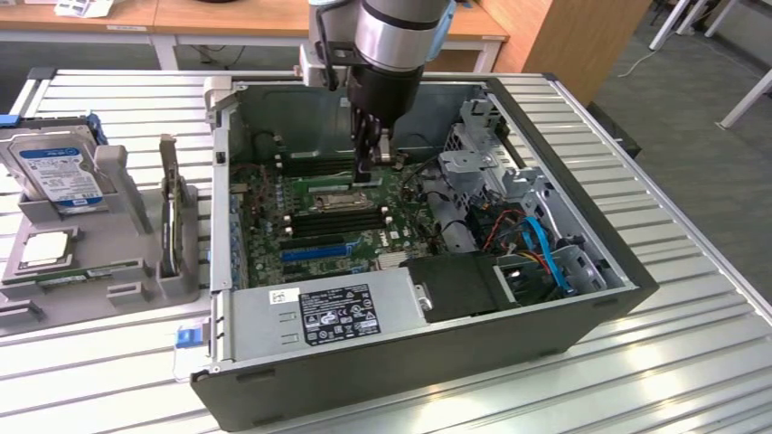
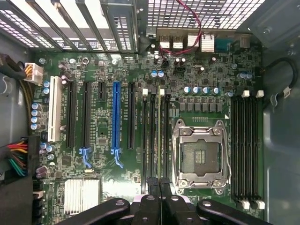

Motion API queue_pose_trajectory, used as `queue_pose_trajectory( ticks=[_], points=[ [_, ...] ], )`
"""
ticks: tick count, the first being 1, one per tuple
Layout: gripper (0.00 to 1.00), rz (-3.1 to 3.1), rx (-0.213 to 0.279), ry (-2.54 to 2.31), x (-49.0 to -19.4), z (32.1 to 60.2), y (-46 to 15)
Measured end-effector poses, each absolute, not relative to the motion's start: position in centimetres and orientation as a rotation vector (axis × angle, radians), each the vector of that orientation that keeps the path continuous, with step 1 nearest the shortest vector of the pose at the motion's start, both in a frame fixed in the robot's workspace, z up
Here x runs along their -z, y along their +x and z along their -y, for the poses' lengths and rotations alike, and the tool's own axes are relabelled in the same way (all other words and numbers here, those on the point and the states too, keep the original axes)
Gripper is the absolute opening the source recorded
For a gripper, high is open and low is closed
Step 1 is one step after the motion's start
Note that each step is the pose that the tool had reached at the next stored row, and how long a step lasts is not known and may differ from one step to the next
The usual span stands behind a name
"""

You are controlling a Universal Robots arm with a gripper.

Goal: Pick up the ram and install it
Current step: 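Insert the ram into the slot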

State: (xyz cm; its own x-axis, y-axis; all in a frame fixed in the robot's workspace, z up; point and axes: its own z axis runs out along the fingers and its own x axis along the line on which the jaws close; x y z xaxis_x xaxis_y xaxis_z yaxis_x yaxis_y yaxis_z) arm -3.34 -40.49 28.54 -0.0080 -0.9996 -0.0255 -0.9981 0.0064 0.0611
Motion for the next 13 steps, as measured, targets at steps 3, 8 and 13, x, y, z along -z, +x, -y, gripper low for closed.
queue_pose_trajectory(
  ticks=[3, 8, 13],
  points=[
    [0.11, 2.211, 0.096, 2.195, -28.25, 40.49, -3.34],
    [0.11, 2.211, 0.096, 2.195, -27.96, 40.5, -3.34],
    [0.11, 2.211, 0.095, 2.195, -27.94, 40.49, -3.36]
  ],
)
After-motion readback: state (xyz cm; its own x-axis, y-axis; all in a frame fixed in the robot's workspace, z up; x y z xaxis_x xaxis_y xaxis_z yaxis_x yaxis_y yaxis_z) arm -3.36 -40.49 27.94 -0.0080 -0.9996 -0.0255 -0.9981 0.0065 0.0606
